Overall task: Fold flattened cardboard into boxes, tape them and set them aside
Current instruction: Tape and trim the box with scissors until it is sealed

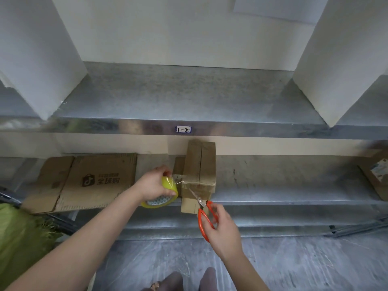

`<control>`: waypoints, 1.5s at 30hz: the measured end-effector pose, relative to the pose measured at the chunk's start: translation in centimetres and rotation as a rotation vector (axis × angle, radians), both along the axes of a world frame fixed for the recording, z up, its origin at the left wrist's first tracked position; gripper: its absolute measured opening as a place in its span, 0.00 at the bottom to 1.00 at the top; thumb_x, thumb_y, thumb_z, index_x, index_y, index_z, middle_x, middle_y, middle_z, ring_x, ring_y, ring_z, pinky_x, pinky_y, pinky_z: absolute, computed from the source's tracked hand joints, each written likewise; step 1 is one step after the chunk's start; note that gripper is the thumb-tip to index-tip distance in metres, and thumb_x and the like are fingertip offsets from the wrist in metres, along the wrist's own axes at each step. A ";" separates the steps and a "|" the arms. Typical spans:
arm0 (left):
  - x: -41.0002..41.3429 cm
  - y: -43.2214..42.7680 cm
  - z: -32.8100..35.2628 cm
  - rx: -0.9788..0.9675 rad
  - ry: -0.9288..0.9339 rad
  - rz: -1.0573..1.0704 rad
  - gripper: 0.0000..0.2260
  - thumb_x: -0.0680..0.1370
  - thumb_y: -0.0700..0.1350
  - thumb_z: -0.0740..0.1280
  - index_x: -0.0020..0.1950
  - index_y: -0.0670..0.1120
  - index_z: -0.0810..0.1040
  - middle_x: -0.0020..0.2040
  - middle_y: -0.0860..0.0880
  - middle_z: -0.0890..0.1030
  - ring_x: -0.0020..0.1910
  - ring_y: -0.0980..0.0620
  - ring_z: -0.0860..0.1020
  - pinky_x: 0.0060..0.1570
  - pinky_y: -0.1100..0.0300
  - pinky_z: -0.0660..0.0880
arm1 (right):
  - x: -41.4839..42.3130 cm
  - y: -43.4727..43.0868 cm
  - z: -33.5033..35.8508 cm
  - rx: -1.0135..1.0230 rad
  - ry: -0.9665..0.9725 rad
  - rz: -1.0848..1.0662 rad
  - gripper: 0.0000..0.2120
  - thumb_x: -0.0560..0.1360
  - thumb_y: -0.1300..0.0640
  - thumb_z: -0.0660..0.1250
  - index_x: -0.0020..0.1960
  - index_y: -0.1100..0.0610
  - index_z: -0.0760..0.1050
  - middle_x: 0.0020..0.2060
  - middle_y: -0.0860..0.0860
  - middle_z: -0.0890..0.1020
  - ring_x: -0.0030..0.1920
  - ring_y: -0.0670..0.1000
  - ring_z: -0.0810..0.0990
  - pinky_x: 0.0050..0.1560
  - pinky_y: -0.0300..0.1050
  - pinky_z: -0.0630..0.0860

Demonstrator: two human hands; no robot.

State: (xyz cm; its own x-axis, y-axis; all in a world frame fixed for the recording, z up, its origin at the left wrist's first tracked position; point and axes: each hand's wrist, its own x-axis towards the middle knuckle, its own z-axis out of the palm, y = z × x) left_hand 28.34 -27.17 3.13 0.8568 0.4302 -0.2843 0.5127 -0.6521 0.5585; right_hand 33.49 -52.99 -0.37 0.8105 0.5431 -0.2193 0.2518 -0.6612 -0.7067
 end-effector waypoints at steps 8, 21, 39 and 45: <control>-1.0 0.4 0.5 0.002 -0.010 -0.029 0.26 0.65 0.55 0.78 0.56 0.51 0.69 0.53 0.51 0.75 0.50 0.51 0.74 0.45 0.58 0.72 | 0.3 2.3 -0.9 -0.168 -0.181 -0.048 0.18 0.76 0.35 0.55 0.62 0.42 0.64 0.57 0.43 0.80 0.56 0.50 0.79 0.54 0.50 0.76; -0.8 2.1 0.5 0.129 0.026 -0.104 0.24 0.66 0.54 0.77 0.53 0.54 0.67 0.54 0.51 0.74 0.50 0.51 0.72 0.43 0.59 0.67 | 0.4 3.6 0.1 -0.213 -0.196 -0.103 0.19 0.75 0.34 0.56 0.61 0.42 0.66 0.54 0.43 0.80 0.53 0.48 0.80 0.52 0.49 0.77; -0.8 2.2 -0.2 0.110 -0.037 -0.190 0.23 0.64 0.54 0.78 0.51 0.53 0.68 0.52 0.52 0.74 0.49 0.51 0.72 0.45 0.58 0.71 | -5.9 6.4 0.7 0.107 0.800 -0.206 0.21 0.74 0.35 0.63 0.56 0.50 0.72 0.36 0.49 0.74 0.35 0.47 0.73 0.36 0.39 0.68; -0.7 1.8 -0.1 0.114 -0.041 -0.188 0.23 0.65 0.53 0.77 0.51 0.53 0.68 0.51 0.52 0.74 0.49 0.51 0.72 0.42 0.58 0.68 | -5.5 6.8 1.2 0.165 0.854 -0.213 0.15 0.73 0.35 0.65 0.49 0.46 0.74 0.35 0.48 0.75 0.35 0.46 0.74 0.39 0.41 0.69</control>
